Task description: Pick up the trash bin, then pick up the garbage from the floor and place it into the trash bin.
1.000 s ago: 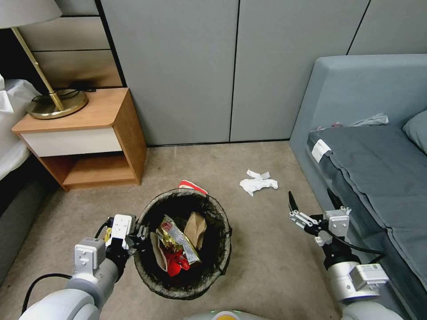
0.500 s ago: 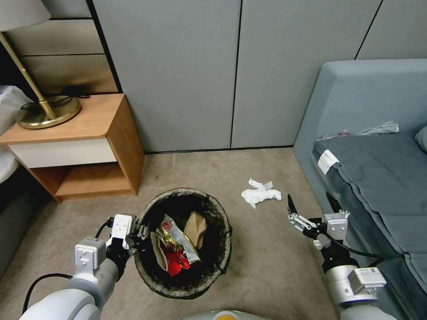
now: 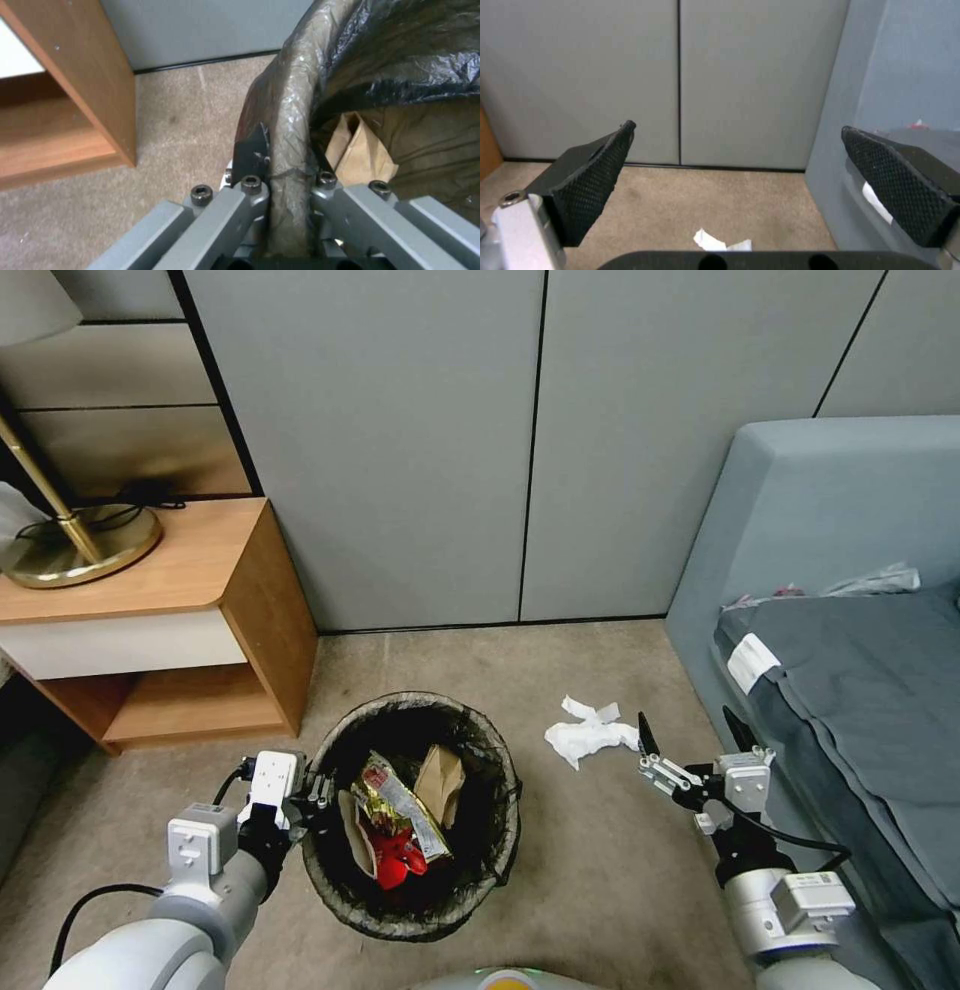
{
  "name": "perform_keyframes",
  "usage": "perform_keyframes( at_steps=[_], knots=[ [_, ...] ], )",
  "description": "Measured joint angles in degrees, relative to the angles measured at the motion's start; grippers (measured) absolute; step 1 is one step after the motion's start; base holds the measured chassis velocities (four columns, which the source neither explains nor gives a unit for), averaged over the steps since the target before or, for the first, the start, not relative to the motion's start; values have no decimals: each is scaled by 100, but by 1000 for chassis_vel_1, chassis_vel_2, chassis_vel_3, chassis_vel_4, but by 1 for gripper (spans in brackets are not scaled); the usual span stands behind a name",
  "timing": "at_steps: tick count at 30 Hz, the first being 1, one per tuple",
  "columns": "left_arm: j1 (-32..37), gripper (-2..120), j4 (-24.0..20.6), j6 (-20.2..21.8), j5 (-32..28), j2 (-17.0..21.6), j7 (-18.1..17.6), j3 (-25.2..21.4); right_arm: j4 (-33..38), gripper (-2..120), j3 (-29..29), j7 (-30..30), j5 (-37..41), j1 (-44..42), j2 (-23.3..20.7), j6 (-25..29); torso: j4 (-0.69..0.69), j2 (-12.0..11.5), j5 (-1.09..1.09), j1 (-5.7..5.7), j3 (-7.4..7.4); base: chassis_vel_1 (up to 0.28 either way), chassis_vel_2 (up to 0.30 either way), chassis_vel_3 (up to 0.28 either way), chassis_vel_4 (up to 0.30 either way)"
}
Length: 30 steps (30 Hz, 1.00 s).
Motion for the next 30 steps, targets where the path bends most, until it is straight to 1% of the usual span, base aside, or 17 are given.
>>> perform_keyframes(
  at_steps=[6, 9, 10, 12, 13, 15, 18, 20, 22, 23, 25, 26, 29, 30],
  knots=[
    [-2, 1, 0, -1, -12, 7, 0, 0, -69, 100, -107, 74, 84, 148, -12, -298, 1, 0, 1, 0, 0, -25, 29, 17, -22],
    [15, 1, 0, 0, -19, -2, 1, -2, -191, 100, -230, 88, 151, 419, -69, -616, 1, 0, 0, 0, 0, 0, 0, 0, 0],
    [15, 1, 0, 0, -19, -2, 1, -2, -191, 100, -230, 88, 151, 419, -69, -616, 1, 0, 0, 0, 0, 0, 0, 0, 0],
    [35, 1, 0, -1, -21, -6, 2, -7, -367, 100, -390, 226, 373, 797, -137, -994, 1, 0, 0, 0, 0, 0, 0, 0, 0],
    [35, 1, 0, -1, -21, -6, 2, -7, -367, 100, -390, 226, 373, 797, -137, -994, 1, 0, 0, 0, 0, 0, 0, 0, 0],
    [53, 1, 0, -1, -20, -15, 1, -7, -681, 100, -560, 399, 695, 1226, -166, -1366, 2, 0, 1, 0, 0, 0, 0, 0, 0],
    [64, 1, 0, -1, -19, -19, -1, -8, -883, 100, -621, 449, 853, 1433, -165, -1518, 2, 0, 1, 0, 0, 0, 0, 0, 0],
    [103, 1, 0, -1, -15, -32, -2, -17, -1286, 100, -679, 455, 1047, 1766, -174, -1730, 1, 0, 0, 0, 0, 0, 0, 0, 0],
    [124, 1, 0, -1, -10, -49, -3, -18, -1507, 100, -714, 440, 1108, 1914, -191, -1776, 1, 0, 1, 0, 0, 0, 0, 0, 0],
    [124, 1, 0, -1, -10, -49, -3, -18, -1507, 100, -714, 440, 1108, 1914, -191, -1776, 1, 0, 1, 0, 0, 0, 0, 0, 0],
    [146, 1, 0, -1, 3, -78, -6, -14, -1903, 100, -778, 366, 1162, 2172, -188, -1847, 0, 0, 1, 0, 0, 0, 0, 0, 0],
    [146, 1, 0, -1, 3, -78, -6, -14, -1903, 100, -778, 366, 1162, 2172, -188, -1847, 0, 0, 1, 0, 0, 0, 0, 0, 0],
    [176, 1, 0, -1, 33, -115, -8, -12, -2425, 100, -912, 328, 1256, 2580, -157, -1916, 2, 0, 1, 0, 0, 0, 0, 0, 0],
    [176, 1, 0, -1, 33, -115, -8, -12, -2425, 100, -912, 328, 1256, 2580, -157, -1916, 2, 0, 1, 0, 0, 0, 0, 0, 0]
  ],
)
